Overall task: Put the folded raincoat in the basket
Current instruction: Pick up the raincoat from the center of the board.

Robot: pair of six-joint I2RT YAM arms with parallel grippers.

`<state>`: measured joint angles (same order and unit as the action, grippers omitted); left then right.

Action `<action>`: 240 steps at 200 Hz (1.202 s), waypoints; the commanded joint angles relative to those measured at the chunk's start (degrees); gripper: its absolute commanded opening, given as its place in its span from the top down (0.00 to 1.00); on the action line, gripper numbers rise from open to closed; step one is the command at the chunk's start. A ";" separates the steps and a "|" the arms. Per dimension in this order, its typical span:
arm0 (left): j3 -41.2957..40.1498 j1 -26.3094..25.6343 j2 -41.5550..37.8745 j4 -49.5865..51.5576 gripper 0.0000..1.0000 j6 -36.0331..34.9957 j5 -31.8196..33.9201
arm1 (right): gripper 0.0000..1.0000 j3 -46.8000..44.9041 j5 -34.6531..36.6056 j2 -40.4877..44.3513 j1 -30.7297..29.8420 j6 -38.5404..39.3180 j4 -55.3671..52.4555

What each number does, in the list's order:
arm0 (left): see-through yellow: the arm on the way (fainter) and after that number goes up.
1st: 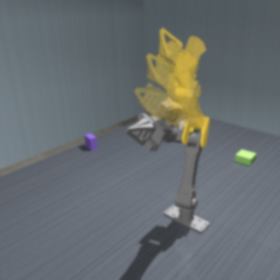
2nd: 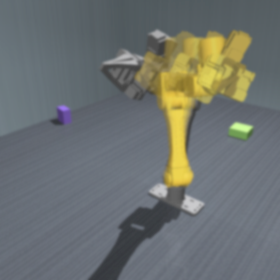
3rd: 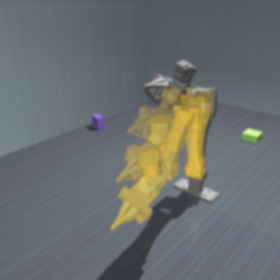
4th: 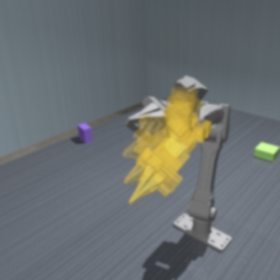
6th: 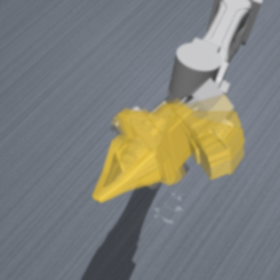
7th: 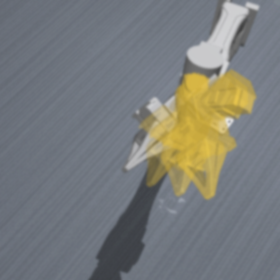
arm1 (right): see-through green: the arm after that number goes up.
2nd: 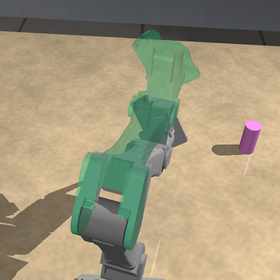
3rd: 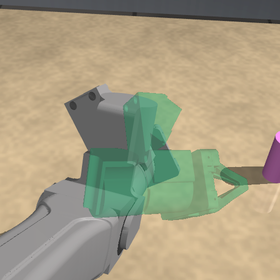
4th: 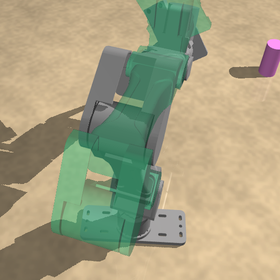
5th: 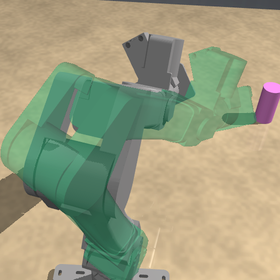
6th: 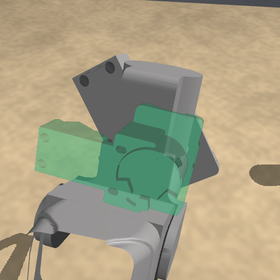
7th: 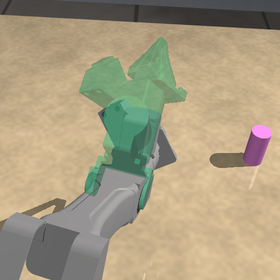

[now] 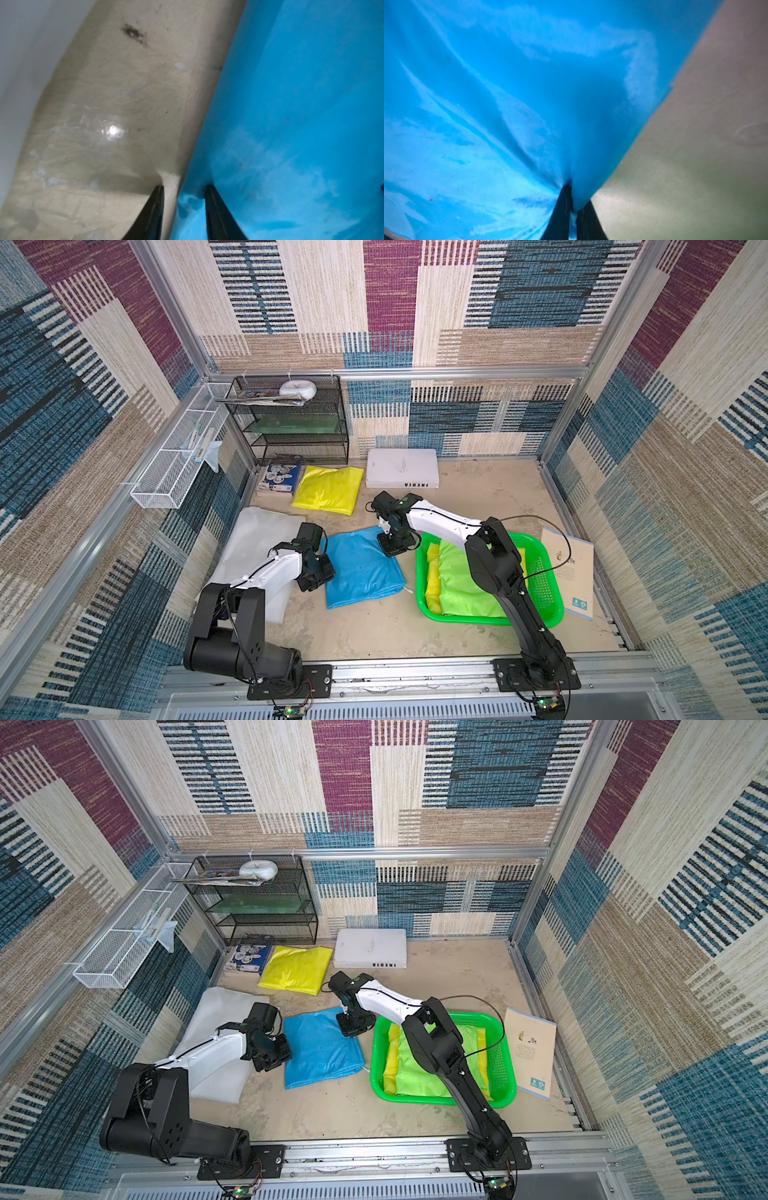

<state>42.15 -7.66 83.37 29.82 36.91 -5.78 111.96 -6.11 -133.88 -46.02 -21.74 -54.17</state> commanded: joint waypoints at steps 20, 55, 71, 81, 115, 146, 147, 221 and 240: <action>0.37 0.19 1.69 -6.63 0.64 -0.76 -0.49 | 0.87 -0.21 -0.92 -0.68 -0.04 0.37 -0.94; 1.93 0.27 0.34 -5.62 0.67 -1.23 -1.34 | 0.87 -0.69 -0.39 -0.41 0.00 0.70 -0.99; 2.56 0.28 -1.89 -4.02 0.67 -1.54 0.51 | 0.87 -0.58 -0.48 -0.41 0.04 0.73 -1.01; 2.92 0.27 -3.06 -2.75 0.67 -1.53 2.56 | 0.87 -0.52 -0.48 -0.41 0.02 0.68 -0.97; 5.12 0.45 -1.33 -2.79 0.64 -2.59 1.31 | 0.86 -0.10 -0.65 -0.65 0.05 0.57 -0.94; 8.55 0.45 5.90 -1.49 0.62 -3.46 0.49 | 0.84 0.53 -0.91 -1.09 0.06 0.48 -1.20; 8.60 0.45 6.09 -1.51 0.62 -3.53 0.37 | 0.84 0.53 -0.92 -1.10 0.06 0.48 -1.15; 8.10 0.45 9.98 2.27 0.72 -2.65 6.15 | 0.83 0.28 -1.45 -1.20 0.05 0.38 -1.11; 8.05 0.45 10.78 3.62 0.74 -2.02 8.50 | 0.83 -0.03 -1.44 -1.20 0.07 0.29 -0.86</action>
<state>50.59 -7.33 92.92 27.22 34.13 -2.98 112.36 -6.98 -134.58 -45.93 -21.45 -54.46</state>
